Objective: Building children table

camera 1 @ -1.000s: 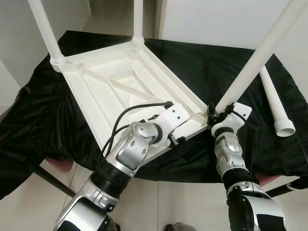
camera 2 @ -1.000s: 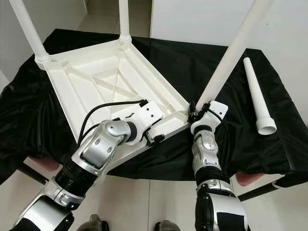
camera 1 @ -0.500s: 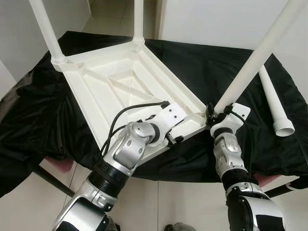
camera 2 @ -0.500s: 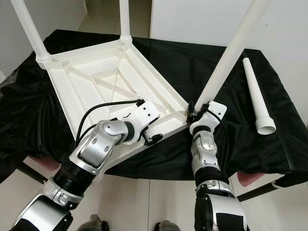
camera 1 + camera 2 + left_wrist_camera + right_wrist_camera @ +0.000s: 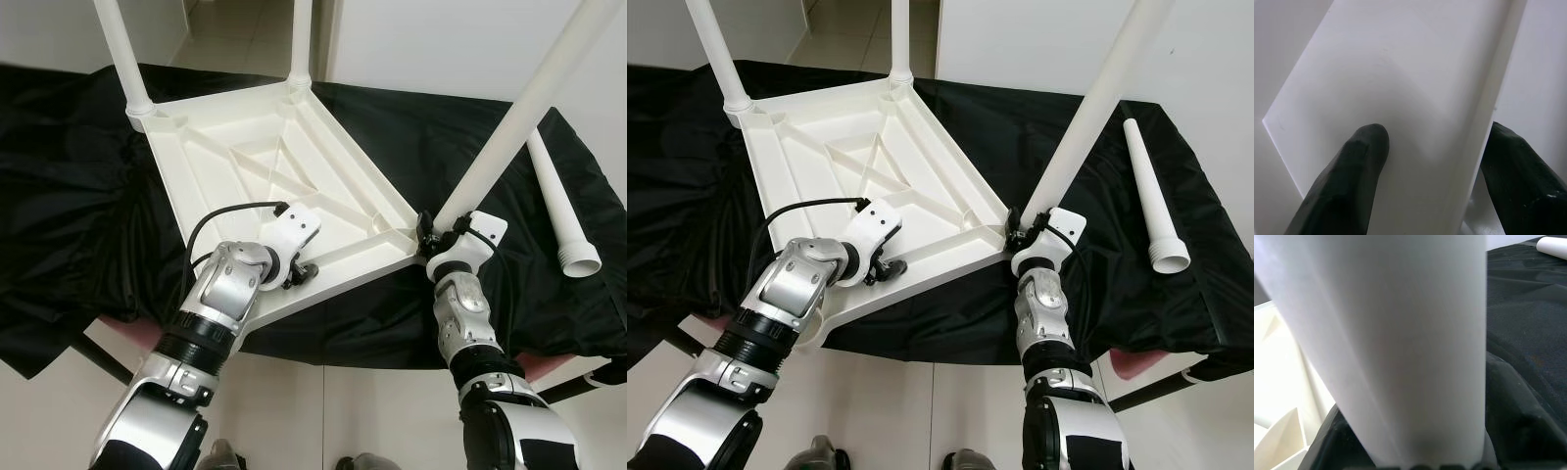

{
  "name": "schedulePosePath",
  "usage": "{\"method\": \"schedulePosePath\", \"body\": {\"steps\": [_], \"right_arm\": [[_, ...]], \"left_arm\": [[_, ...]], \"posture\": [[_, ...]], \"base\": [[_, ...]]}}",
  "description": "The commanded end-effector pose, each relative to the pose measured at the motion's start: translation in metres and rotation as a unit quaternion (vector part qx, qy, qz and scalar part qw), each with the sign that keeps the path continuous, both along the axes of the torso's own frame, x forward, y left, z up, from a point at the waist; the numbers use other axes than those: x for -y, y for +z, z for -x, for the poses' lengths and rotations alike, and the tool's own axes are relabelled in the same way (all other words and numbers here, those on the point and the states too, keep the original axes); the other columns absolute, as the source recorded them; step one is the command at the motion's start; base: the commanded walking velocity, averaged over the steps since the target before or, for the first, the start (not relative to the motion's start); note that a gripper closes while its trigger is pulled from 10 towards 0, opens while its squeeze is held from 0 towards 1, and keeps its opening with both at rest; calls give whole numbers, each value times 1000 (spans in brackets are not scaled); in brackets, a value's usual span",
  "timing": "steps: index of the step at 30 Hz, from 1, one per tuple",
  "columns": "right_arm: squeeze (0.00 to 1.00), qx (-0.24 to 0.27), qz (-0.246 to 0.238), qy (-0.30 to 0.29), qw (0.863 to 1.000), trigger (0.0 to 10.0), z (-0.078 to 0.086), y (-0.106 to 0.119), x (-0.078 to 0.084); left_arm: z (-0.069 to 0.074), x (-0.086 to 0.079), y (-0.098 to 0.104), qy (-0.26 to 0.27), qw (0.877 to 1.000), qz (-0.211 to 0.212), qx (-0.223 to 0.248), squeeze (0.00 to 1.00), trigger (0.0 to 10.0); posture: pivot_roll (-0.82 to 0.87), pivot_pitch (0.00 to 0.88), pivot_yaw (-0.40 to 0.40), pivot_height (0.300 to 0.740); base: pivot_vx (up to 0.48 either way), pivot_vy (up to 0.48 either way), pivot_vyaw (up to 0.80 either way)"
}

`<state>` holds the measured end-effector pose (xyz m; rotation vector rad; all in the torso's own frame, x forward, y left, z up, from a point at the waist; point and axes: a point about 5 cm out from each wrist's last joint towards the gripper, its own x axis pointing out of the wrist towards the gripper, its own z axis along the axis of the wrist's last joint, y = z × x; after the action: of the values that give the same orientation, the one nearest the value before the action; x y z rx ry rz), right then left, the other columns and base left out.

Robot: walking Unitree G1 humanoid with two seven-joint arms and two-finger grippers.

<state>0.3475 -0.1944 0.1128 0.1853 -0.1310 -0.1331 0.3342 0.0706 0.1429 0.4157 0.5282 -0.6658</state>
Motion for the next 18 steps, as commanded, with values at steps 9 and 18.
{"method": "schedulePosePath", "body": {"steps": [9, 18], "right_arm": [[0, 3, -20, -10, 1000, 10000, 3, -4, 5], [0, 9, -10, 1, 1000, 10000, 9, -6, 6]], "left_arm": [[-8, -8, -8, 101, 992, -49, 54, 0, 0], [-2, 21, -2, 57, 996, -4, 63, 0, 0]], "posture": [[34, 50, -11, 740], [28, 52, -11, 740]], "base": [[0, 0, 0], [0, 0, 0]]}}
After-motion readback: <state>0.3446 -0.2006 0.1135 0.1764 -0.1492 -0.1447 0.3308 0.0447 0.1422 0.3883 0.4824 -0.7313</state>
